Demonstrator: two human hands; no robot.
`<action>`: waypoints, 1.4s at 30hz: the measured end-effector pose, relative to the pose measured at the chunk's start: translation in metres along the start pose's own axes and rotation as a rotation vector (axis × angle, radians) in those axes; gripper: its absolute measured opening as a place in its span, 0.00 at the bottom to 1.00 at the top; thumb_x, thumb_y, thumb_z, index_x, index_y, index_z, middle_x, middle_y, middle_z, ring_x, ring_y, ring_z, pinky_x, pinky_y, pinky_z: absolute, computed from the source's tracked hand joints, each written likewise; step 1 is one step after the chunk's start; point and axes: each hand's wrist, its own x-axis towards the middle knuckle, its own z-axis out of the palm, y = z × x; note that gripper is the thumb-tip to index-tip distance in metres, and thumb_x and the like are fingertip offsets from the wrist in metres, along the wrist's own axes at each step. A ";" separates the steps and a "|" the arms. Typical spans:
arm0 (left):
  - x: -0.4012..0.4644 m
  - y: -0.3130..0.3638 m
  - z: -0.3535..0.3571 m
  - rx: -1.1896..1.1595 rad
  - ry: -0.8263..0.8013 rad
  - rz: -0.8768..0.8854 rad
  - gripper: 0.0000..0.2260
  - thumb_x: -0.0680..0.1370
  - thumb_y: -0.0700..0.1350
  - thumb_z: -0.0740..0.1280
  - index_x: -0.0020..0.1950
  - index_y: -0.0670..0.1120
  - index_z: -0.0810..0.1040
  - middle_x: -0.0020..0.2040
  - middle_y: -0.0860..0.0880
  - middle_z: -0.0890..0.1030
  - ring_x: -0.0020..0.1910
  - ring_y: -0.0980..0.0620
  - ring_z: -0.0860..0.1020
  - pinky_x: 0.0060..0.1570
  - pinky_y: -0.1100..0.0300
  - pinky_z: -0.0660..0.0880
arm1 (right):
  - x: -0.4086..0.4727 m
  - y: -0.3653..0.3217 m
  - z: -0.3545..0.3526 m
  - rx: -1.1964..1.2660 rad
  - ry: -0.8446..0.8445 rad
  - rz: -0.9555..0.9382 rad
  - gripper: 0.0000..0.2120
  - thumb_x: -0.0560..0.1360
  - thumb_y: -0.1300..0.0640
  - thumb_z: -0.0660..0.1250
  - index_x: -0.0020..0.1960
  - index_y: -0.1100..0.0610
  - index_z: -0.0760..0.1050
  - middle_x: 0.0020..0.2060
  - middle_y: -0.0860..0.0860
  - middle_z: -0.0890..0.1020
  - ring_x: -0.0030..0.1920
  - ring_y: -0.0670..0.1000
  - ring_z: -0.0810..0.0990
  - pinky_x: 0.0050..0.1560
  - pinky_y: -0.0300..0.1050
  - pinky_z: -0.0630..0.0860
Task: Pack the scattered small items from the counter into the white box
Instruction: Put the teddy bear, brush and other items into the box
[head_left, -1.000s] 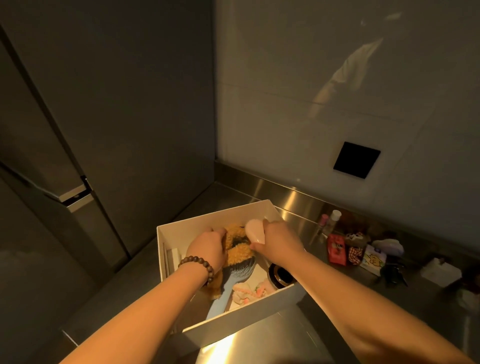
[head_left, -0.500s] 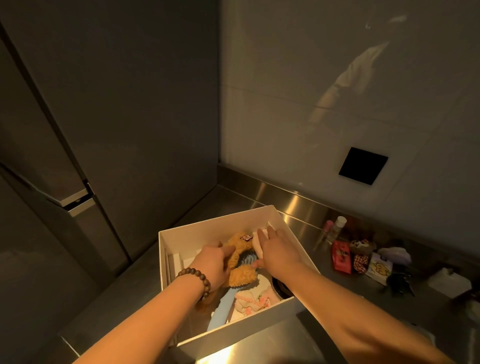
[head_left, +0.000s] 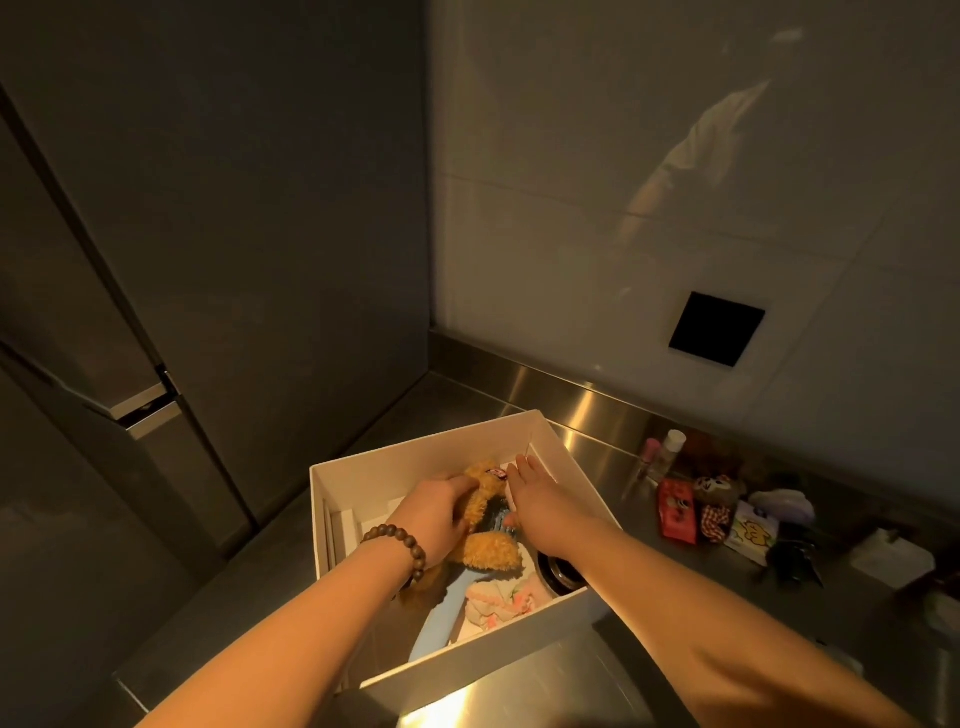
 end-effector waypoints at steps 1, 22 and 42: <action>0.002 0.002 -0.002 -0.013 0.028 -0.019 0.20 0.77 0.43 0.64 0.68 0.53 0.70 0.63 0.51 0.75 0.60 0.51 0.73 0.60 0.60 0.69 | -0.002 0.003 0.000 0.005 0.027 -0.013 0.34 0.80 0.57 0.60 0.78 0.59 0.43 0.78 0.55 0.44 0.77 0.55 0.44 0.75 0.51 0.50; -0.016 0.028 0.007 0.130 -0.406 -0.174 0.28 0.79 0.58 0.55 0.76 0.54 0.49 0.77 0.50 0.55 0.75 0.45 0.50 0.71 0.47 0.53 | -0.062 0.051 -0.019 0.300 0.259 -0.059 0.25 0.81 0.57 0.58 0.76 0.55 0.57 0.77 0.49 0.54 0.77 0.51 0.52 0.73 0.47 0.55; -0.019 0.209 0.078 -0.082 0.227 0.286 0.25 0.76 0.52 0.63 0.71 0.48 0.65 0.69 0.47 0.69 0.68 0.50 0.64 0.62 0.66 0.54 | -0.185 0.174 0.019 0.540 0.460 0.111 0.19 0.81 0.54 0.58 0.71 0.54 0.67 0.69 0.51 0.70 0.69 0.51 0.68 0.66 0.39 0.62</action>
